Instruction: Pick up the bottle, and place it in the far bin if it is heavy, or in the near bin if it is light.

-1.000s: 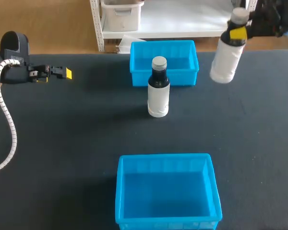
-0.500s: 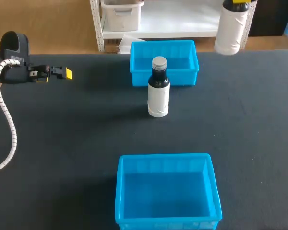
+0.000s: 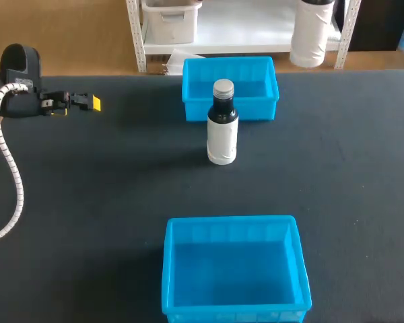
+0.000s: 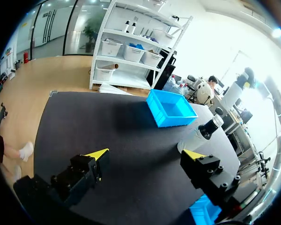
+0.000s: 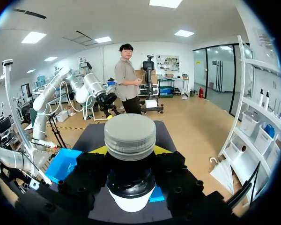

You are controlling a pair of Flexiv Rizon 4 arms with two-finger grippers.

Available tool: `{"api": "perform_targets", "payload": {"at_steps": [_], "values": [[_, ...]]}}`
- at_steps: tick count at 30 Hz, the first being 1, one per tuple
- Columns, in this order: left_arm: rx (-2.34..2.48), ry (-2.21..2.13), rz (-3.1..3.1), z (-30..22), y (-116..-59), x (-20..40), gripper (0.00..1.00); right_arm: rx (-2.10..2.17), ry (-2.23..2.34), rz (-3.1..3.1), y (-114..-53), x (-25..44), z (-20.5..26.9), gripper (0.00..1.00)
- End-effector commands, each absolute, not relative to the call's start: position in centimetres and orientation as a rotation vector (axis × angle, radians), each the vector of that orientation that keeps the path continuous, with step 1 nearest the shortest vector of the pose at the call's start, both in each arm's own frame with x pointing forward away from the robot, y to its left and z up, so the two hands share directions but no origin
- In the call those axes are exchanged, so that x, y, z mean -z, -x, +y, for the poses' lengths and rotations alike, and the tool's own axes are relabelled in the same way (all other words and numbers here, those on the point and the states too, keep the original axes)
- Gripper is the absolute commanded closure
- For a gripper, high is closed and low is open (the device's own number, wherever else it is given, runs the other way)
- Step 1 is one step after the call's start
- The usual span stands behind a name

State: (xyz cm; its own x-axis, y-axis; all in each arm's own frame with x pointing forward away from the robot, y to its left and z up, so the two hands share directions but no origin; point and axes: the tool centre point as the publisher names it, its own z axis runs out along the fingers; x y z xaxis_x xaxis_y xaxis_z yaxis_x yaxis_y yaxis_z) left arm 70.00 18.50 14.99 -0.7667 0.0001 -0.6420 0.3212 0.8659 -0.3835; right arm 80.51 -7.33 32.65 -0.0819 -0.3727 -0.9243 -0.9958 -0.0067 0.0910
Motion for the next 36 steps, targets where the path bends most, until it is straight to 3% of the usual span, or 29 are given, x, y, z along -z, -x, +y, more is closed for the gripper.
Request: {"api": "perform_targets", "payload": {"at_steps": [1,36], "values": [[0.637,-0.231,2.375,18.50,-70.00,-14.99,0.00,-1.169,1.531,1.523,-81.35,-32.49,-6.42,1.00],[0.637,-0.231,2.375,18.50,-70.00,-14.99,0.00,-1.161,1.573,1.541,-80.92,-32.53,-6.04,1.00]]}}
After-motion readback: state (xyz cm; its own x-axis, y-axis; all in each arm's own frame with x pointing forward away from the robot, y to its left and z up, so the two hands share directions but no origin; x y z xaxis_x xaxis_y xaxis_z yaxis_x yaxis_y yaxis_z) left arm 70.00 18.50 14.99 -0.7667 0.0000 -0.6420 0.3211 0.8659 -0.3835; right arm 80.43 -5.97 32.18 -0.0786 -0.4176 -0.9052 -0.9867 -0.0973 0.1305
